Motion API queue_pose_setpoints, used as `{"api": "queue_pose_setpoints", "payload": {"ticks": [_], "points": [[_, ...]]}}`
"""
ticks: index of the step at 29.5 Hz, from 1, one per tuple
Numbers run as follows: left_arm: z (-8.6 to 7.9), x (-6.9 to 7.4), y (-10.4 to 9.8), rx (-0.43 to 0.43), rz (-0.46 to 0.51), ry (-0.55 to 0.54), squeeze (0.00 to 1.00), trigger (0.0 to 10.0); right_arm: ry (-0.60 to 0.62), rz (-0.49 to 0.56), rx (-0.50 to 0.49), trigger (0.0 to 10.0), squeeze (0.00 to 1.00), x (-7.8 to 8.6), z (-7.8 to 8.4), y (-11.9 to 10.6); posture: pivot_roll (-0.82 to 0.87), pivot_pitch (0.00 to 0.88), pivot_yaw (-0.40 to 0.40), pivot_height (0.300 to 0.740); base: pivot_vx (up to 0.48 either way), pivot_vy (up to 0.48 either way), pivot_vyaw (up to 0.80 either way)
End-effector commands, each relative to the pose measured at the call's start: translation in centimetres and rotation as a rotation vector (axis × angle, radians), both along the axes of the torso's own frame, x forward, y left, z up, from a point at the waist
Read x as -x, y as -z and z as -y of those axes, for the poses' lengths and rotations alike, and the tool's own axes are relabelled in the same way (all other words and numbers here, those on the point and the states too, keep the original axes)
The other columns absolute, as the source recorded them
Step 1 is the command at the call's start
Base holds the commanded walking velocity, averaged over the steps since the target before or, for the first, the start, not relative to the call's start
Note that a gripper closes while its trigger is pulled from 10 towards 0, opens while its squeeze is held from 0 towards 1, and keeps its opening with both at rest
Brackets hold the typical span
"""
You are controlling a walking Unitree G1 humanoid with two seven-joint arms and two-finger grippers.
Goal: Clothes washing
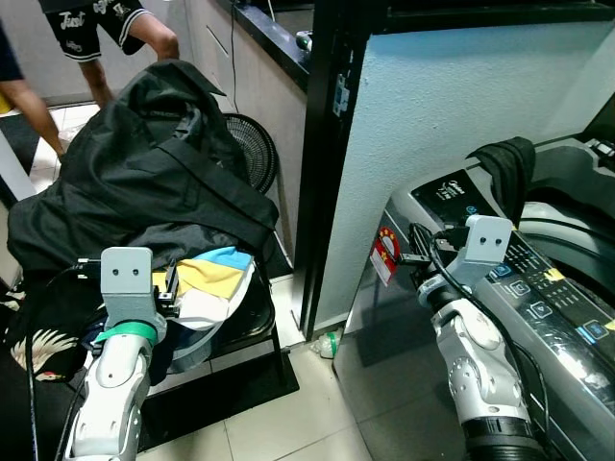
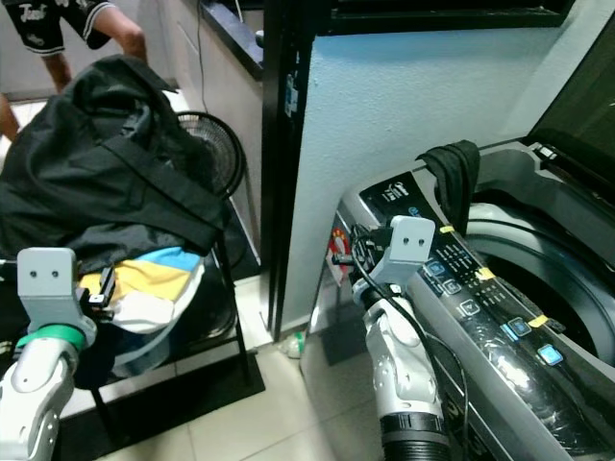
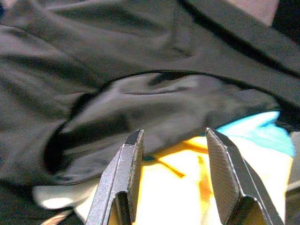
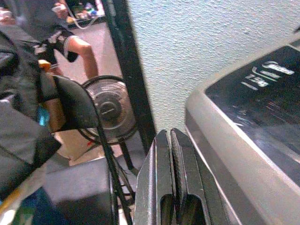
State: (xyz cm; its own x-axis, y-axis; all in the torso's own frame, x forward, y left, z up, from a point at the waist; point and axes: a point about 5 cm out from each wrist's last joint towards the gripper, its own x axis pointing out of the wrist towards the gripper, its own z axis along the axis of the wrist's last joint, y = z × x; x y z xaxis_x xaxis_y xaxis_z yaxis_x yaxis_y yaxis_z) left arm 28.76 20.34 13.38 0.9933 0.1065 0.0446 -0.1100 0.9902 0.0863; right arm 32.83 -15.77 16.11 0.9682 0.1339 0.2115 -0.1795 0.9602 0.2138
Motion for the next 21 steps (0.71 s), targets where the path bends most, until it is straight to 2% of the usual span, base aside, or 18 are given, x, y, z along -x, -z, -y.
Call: {"api": "queue_pose_setpoints", "payload": {"ticks": [1, 11, 21], "points": [[0.4, 0.1, 0.1, -0.011, 0.006, 0.012, 0.00, 10.0, -0.027, 0.012, -0.024, 10.0, 0.00, 0.1, -0.5, -0.1, 0.08, 0.012, 0.026, 0.740, 0.000, 0.000, 0.62], [1.3, 0.2, -0.9, 0.014, 0.035, 0.078, 0.00, 10.0, -0.124, 0.110, -0.084, 10.0, 0.00, -0.3, -2.4, -2.8, 0.09, 0.022, 0.021, 0.740, 0.000, 0.000, 0.79], [1.8, -0.1, -1.6, -0.003, 0.060, 0.109, 0.00, 10.0, -0.128, 0.131, -0.121, 10.0, 0.00, -0.4, -2.4, -3.4, 0.09, 0.015, 0.031, 0.740, 0.000, 0.000, 0.78]]}}
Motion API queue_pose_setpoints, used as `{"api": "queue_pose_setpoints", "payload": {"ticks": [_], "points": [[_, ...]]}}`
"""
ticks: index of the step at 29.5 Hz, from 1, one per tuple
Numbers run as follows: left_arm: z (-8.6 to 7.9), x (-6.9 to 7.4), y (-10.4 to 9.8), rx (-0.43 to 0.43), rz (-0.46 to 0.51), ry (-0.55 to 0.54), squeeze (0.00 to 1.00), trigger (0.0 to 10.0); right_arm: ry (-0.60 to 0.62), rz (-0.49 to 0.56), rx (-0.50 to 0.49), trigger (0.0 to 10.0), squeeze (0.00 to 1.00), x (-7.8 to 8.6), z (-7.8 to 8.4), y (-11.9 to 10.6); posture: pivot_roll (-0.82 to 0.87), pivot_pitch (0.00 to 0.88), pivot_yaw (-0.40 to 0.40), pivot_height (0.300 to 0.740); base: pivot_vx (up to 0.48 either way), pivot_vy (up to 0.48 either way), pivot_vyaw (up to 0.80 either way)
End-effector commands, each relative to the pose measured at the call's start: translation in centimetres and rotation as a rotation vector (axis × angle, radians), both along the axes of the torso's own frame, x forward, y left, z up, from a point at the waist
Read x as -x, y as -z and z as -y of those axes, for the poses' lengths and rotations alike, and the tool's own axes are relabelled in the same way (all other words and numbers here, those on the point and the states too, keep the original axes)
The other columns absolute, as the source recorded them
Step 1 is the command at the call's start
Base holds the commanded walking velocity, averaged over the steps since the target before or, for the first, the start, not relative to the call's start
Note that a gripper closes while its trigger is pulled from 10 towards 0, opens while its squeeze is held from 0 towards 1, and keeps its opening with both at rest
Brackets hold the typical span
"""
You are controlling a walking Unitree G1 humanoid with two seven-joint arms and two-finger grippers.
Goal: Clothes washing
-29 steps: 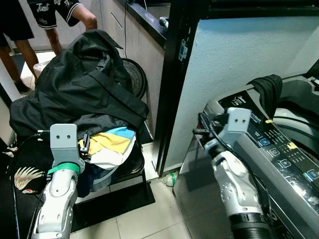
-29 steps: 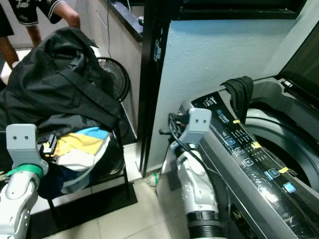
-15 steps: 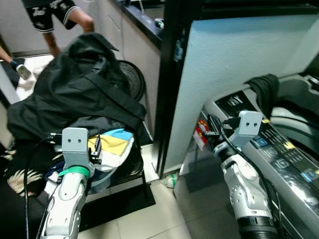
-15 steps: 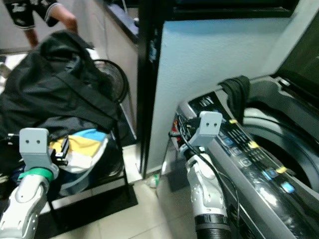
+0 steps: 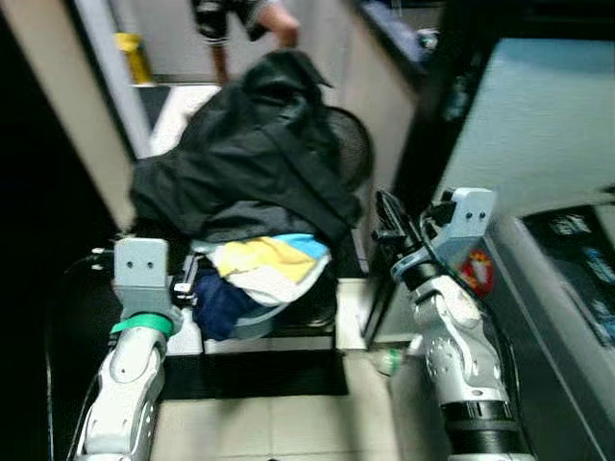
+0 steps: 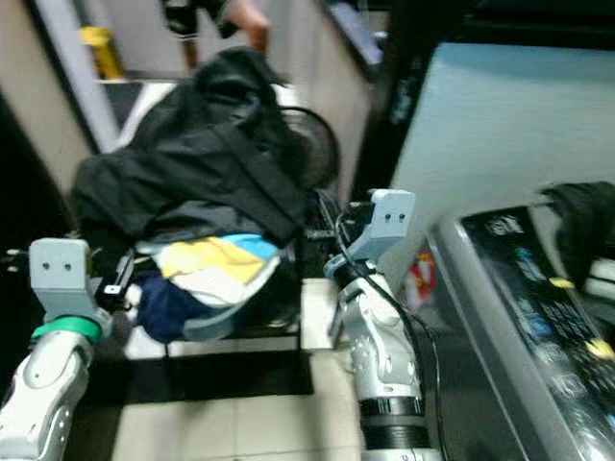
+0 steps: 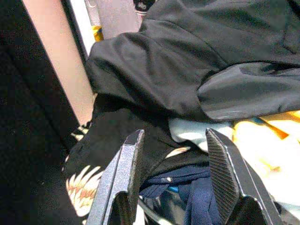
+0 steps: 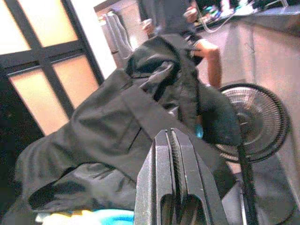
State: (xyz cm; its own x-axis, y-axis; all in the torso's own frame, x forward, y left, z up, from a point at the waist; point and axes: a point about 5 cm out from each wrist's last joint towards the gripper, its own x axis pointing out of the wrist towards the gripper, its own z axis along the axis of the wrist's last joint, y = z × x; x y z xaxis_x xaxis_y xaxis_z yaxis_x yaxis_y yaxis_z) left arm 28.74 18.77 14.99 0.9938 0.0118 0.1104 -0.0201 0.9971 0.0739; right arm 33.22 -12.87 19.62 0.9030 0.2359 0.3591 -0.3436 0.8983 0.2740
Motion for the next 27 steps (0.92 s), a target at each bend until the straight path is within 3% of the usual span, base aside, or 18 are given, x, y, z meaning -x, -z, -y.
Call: {"api": "queue_pose_setpoints", "payload": {"ticks": [1, 16, 20, 27], "points": [[0.19, -0.10, -0.02, -0.010, -0.006, 0.012, 0.00, 10.0, 0.011, -0.010, -0.020, 10.0, 0.00, 0.09, 0.51, 0.16, 0.09, 0.015, 0.031, 0.740, 0.000, 0.000, 0.78], [0.41, -0.16, -0.25, -0.002, 0.008, 0.021, 0.00, 10.0, 0.014, -0.018, -0.015, 10.0, 0.00, 0.12, 0.60, 0.17, 0.08, 0.004, 0.035, 0.740, 0.000, 0.000, 0.76], [0.55, -0.15, -0.50, 0.008, 0.030, 0.034, 0.00, 10.0, 0.045, -0.027, -0.038, 10.0, 0.00, -0.04, 1.01, 0.19, 0.08, 0.000, 0.029, 0.740, 0.000, 0.000, 0.00], [0.27, -0.19, -0.75, 0.022, 0.044, 0.032, 0.00, 10.0, 0.070, -0.042, -0.004, 10.0, 0.00, -0.14, 1.09, 0.55, 0.08, 0.007, 0.028, 0.740, 0.402, 0.000, 0.00]]}}
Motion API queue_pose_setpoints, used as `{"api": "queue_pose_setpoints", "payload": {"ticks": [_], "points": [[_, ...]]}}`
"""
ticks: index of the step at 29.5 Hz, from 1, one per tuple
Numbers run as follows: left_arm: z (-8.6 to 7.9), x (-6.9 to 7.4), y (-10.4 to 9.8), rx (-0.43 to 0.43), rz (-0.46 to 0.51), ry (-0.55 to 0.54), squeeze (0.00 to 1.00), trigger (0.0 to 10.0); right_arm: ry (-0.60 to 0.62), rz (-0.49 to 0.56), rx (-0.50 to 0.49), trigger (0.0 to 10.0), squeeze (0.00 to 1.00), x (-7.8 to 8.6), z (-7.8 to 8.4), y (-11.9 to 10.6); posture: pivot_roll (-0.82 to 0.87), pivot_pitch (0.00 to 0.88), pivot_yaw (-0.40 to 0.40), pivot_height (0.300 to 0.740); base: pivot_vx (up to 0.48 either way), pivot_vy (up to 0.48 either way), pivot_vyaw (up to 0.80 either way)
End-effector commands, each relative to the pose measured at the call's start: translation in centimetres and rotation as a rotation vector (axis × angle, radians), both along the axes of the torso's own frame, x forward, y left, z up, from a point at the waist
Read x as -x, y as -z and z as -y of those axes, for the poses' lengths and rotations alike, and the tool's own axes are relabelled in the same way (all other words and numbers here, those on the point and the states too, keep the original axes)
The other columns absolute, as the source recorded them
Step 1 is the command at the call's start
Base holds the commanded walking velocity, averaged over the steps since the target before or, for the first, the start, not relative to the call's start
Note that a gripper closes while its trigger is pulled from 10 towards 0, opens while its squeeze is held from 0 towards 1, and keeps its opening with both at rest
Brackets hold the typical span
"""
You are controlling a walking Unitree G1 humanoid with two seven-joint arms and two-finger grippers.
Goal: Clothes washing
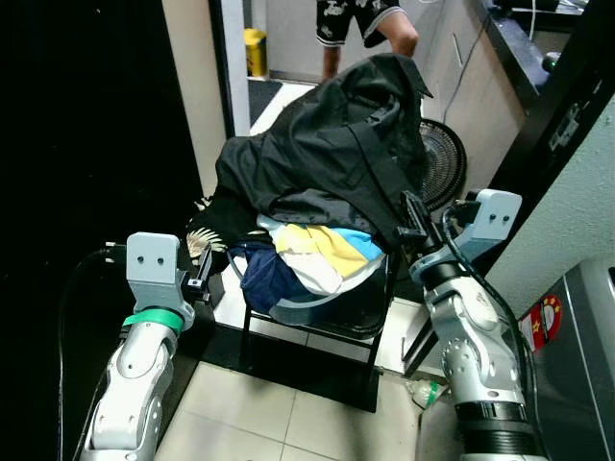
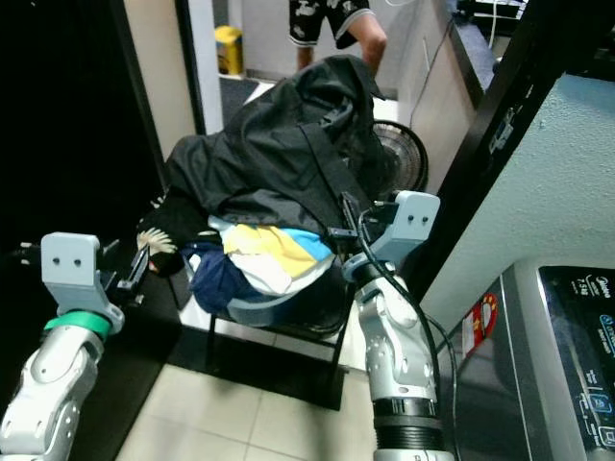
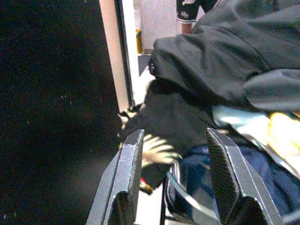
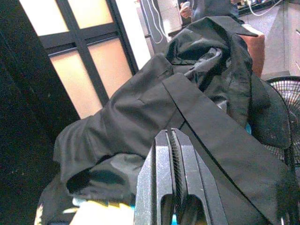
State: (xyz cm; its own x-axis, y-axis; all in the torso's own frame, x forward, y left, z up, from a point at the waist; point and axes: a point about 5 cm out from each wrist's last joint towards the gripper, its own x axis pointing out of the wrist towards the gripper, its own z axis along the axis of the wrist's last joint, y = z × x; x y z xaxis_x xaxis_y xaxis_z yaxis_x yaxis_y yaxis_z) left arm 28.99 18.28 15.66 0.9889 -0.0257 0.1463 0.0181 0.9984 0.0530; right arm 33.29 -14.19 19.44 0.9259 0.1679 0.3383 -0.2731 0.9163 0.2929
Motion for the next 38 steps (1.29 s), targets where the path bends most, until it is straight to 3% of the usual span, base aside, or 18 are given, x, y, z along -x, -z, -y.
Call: {"api": "queue_pose_setpoints", "payload": {"ticks": [1, 25, 36, 37, 38], "points": [[-0.3, 0.0, -0.1, 0.002, 0.008, -0.013, 0.00, 10.0, 0.001, -0.018, 0.010, 10.0, 0.00, -0.1, -0.2, 0.4, 0.08, 0.007, 0.028, 0.740, 0.412, 0.000, 0.00], [-0.5, 0.0, -0.1, -0.002, 0.001, -0.021, 0.00, 10.0, -0.060, 0.016, -0.021, 10.0, 0.00, -1.0, -1.2, -0.9, 0.09, 0.024, 0.028, 0.740, 0.408, 0.000, 0.00], [-0.6, -0.1, 0.1, -0.008, -0.013, -0.029, 0.00, 10.0, -0.116, 0.038, -0.058, 10.0, 0.00, -1.7, -1.1, -1.7, 0.10, 0.024, 0.029, 0.740, 0.000, 0.000, 0.00], [-0.5, 0.0, 0.1, -0.009, -0.013, -0.029, 0.00, 10.0, -0.127, 0.034, -0.047, 10.0, 0.69, -1.8, -1.1, -1.7, 0.10, 0.024, 0.029, 0.740, 0.000, 0.000, 0.00], [-0.5, 0.0, 0.2, -0.010, -0.014, -0.027, 0.00, 10.0, -0.161, 0.036, -0.041, 10.0, 1.00, -1.9, -1.2, -1.7, 0.10, 0.026, 0.028, 0.740, 0.000, 0.000, 0.00]]}}
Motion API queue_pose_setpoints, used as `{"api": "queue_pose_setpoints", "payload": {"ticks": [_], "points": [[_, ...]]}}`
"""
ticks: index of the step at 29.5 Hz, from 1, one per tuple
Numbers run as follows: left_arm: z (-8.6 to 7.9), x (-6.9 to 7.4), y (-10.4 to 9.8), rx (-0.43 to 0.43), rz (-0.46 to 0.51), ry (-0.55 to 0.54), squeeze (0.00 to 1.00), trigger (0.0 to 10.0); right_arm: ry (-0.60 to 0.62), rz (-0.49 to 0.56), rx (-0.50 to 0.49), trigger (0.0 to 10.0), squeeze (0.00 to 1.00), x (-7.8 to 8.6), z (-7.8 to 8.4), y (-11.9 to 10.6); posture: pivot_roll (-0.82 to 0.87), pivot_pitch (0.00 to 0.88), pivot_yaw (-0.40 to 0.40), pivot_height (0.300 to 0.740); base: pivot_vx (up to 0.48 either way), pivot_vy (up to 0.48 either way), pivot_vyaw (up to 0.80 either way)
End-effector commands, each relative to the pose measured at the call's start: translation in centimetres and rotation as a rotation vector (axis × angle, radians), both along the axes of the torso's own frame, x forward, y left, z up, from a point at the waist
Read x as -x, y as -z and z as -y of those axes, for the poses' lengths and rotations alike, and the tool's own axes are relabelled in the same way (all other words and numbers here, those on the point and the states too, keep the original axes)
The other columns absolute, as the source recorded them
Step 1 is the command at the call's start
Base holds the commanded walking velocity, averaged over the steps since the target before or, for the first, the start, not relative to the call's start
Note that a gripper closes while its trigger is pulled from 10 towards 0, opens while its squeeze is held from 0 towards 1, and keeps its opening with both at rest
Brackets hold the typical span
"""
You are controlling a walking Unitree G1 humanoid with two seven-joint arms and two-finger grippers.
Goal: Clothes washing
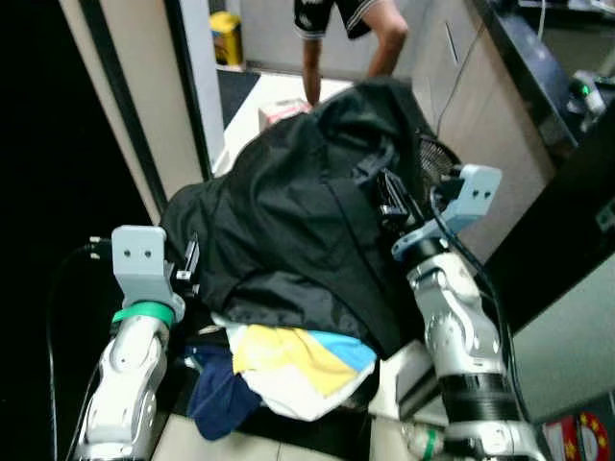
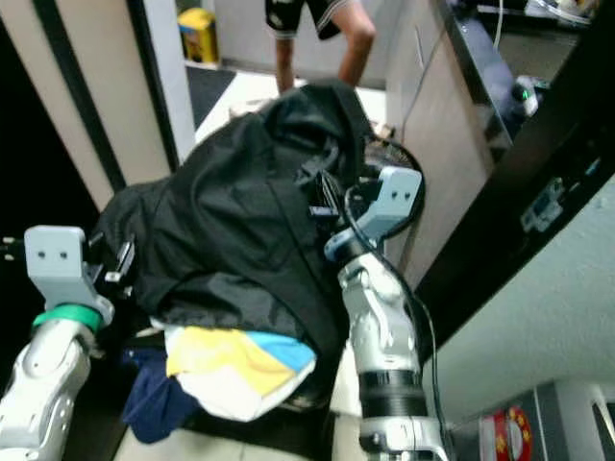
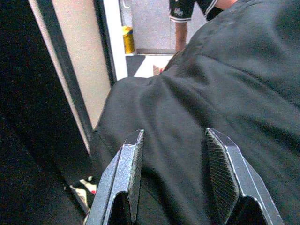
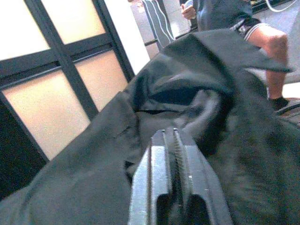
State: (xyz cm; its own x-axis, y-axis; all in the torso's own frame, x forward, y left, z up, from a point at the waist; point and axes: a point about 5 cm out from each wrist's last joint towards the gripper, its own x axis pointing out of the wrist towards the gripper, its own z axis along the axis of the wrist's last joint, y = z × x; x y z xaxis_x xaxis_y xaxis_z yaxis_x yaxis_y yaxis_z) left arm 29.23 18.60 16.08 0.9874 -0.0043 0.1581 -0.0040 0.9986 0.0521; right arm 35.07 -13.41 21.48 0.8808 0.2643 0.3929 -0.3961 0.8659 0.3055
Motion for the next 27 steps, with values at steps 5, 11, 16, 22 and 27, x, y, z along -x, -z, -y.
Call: {"api": "queue_pose_setpoints", "payload": {"ticks": [5, 11, 16, 22, 27], "points": [[-0.1, 0.4, 0.7, -0.011, -0.031, 0.003, 0.00, 10.0, -0.091, -0.014, 0.003, 10.0, 1.00, 0.0, -0.9, 0.5, 0.10, 0.029, 0.026, 0.740, 0.000, 0.000, 0.00], [0.1, 0.6, 0.9, -0.024, -0.047, 0.036, 0.00, 10.0, -0.168, -0.045, 0.044, 10.0, 1.00, 0.3, -2.4, 1.8, 0.10, 0.037, 0.025, 0.740, 0.000, 0.000, 0.00], [0.3, 0.8, 1.1, -0.020, -0.062, 0.063, 0.00, 10.0, -0.239, -0.065, 0.097, 10.0, 1.00, 0.8, -3.5, 2.7, 0.10, 0.041, 0.025, 0.740, 0.000, 0.000, 0.00], [1.0, 1.3, 1.2, 0.028, -0.080, 0.136, 0.00, 10.0, -0.217, -0.107, 0.114, 10.0, 1.00, 1.7, -3.6, 4.6, 0.11, 0.051, 0.024, 0.740, 0.000, 0.000, 0.00], [1.1, 1.4, 1.2, 0.030, -0.081, 0.148, 0.00, 10.0, -0.189, -0.122, 0.102, 10.0, 1.00, 1.8, -3.0, 5.1, 0.11, 0.055, 0.028, 0.740, 0.000, 0.000, 0.00]]}}
